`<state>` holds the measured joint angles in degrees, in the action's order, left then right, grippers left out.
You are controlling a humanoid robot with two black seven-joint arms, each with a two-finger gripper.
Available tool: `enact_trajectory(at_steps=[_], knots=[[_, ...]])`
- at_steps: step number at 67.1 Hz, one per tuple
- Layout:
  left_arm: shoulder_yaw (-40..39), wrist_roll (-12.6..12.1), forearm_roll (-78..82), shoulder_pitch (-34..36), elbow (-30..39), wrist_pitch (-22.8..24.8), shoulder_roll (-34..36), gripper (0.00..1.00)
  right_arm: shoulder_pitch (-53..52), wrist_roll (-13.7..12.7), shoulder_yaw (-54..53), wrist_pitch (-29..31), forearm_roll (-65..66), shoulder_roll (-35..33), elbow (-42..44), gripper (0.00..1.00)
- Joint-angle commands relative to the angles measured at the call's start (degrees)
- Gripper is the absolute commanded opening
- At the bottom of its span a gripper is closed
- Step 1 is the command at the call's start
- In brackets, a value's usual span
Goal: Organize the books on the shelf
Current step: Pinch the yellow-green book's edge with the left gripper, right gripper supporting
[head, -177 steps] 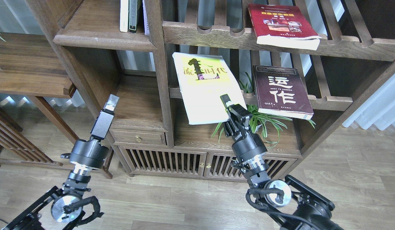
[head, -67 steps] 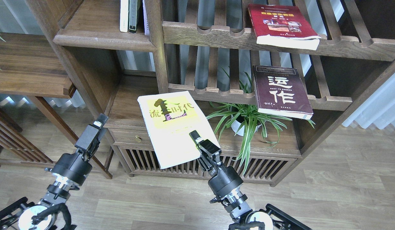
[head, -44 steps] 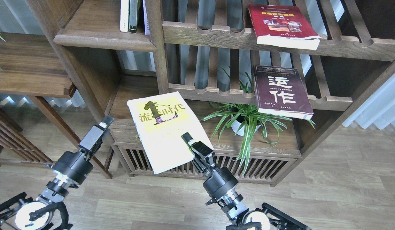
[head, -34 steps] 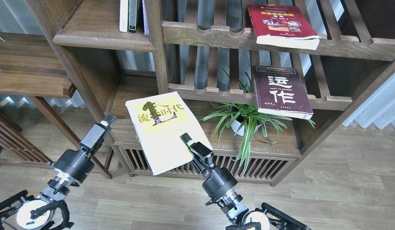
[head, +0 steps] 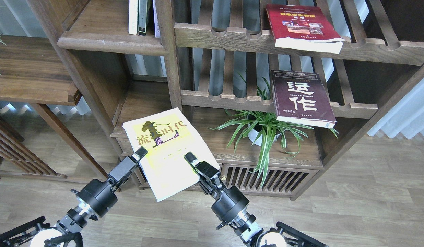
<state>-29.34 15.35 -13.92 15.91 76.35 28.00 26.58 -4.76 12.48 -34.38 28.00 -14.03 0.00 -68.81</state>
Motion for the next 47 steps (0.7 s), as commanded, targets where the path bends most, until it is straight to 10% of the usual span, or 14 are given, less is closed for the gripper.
enact_trajectory(at_steps=[1,28,47], knots=[[0.07,-0.05,0.03,0.0,-0.15,0.0,-0.21,0.91,0.37,-0.09,0.1,0.0,0.14,0.0,-0.01,0.05],[0.6,-0.14,0.03,0.36,-1.03,0.0,-3.64,0.9,1.77,-1.32,0.1,0.0,1.63,0.0,-0.01,0.05],[1.65,-0.14,0.21,0.0,-1.12,0.0,-3.55,0.67,2.92,-1.58,0.01,0.0,1.72,0.0,0.08,0.06]])
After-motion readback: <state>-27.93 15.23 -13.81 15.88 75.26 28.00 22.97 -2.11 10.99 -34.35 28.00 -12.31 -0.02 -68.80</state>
